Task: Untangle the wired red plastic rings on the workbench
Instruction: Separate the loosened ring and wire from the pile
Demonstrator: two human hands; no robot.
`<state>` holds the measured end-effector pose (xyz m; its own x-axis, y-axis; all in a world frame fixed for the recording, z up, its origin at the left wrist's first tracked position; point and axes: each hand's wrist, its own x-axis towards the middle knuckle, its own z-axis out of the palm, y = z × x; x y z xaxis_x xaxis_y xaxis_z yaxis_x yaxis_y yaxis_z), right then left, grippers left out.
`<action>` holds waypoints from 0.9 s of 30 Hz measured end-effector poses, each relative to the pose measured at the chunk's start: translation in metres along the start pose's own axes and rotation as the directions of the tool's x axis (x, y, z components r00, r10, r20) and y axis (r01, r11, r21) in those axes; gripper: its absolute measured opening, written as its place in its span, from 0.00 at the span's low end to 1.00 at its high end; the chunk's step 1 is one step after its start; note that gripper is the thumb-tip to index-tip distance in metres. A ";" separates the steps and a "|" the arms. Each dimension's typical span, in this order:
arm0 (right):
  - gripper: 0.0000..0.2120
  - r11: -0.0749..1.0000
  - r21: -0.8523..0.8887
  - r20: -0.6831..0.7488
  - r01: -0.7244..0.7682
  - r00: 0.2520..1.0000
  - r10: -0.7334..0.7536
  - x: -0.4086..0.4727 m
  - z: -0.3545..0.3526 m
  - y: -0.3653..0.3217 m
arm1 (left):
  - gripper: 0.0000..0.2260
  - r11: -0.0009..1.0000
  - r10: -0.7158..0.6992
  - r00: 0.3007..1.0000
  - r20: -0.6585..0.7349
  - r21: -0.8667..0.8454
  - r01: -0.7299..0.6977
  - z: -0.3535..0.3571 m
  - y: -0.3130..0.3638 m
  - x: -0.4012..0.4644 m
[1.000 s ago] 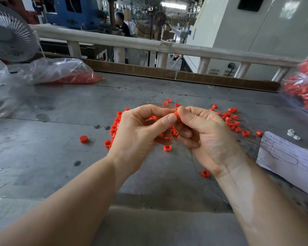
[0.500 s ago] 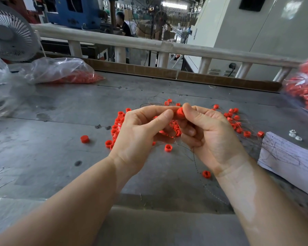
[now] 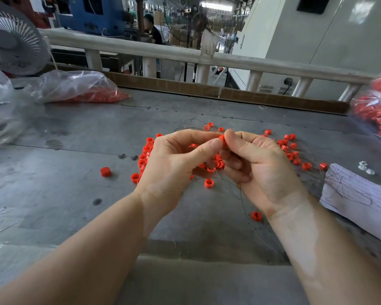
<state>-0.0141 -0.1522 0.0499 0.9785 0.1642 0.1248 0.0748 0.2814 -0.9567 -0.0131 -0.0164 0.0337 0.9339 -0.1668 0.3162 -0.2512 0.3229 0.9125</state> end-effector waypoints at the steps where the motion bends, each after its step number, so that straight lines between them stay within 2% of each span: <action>1: 0.09 1.000 0.004 0.002 0.000 1.000 0.000 0.000 0.000 0.000 | 0.07 1.000 0.004 1.000 -0.002 -0.003 -0.005 0.000 -0.001 0.000; 6: 0.11 1.000 0.012 0.052 -0.002 0.999 0.001 -0.001 -0.003 0.000 | 0.07 1.000 -0.008 1.000 0.006 -0.026 0.008 0.000 -0.001 0.000; 10: 0.23 0.999 0.037 0.066 -0.018 0.998 0.016 -0.001 -0.002 0.001 | 0.04 1.000 -0.010 1.000 0.028 -0.027 0.011 -0.001 0.000 0.000; 11: 0.22 0.999 0.041 0.061 -0.017 0.998 0.014 -0.001 -0.002 0.001 | 0.04 1.000 -0.011 0.999 0.032 -0.028 0.012 -0.001 -0.001 0.000; 13: 0.15 0.999 0.048 0.056 0.000 0.998 -0.003 -0.001 -0.003 0.000 | 0.04 0.998 -0.032 0.998 0.051 -0.057 0.035 -0.001 -0.001 0.001; 16: 0.08 0.997 0.070 0.038 0.019 0.999 -0.022 0.001 -0.004 -0.001 | 0.10 0.989 -0.082 0.993 0.084 -0.115 0.092 -0.003 -0.001 0.002; 19: 0.08 0.996 0.093 0.024 0.013 1.000 -0.016 0.001 -0.004 -0.001 | 0.08 0.991 -0.071 0.993 0.099 -0.103 0.081 -0.004 -0.002 0.003; 21: 0.08 0.995 0.095 0.026 0.009 1.000 -0.012 0.001 -0.004 -0.001 | 0.10 0.995 -0.030 0.996 0.086 -0.088 0.038 -0.004 -0.002 0.003; 27: 0.11 0.998 0.054 0.119 0.017 0.993 -0.023 0.001 -0.005 0.002 | 0.08 0.996 0.086 0.994 0.060 0.015 -0.087 -0.003 -0.001 0.001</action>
<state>-0.0124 -0.1561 0.0472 0.9468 0.2686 0.1771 0.0806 0.3348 -0.9388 -0.0113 -0.0145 0.0319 0.8919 -0.1937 0.4087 -0.3357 0.3221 0.8852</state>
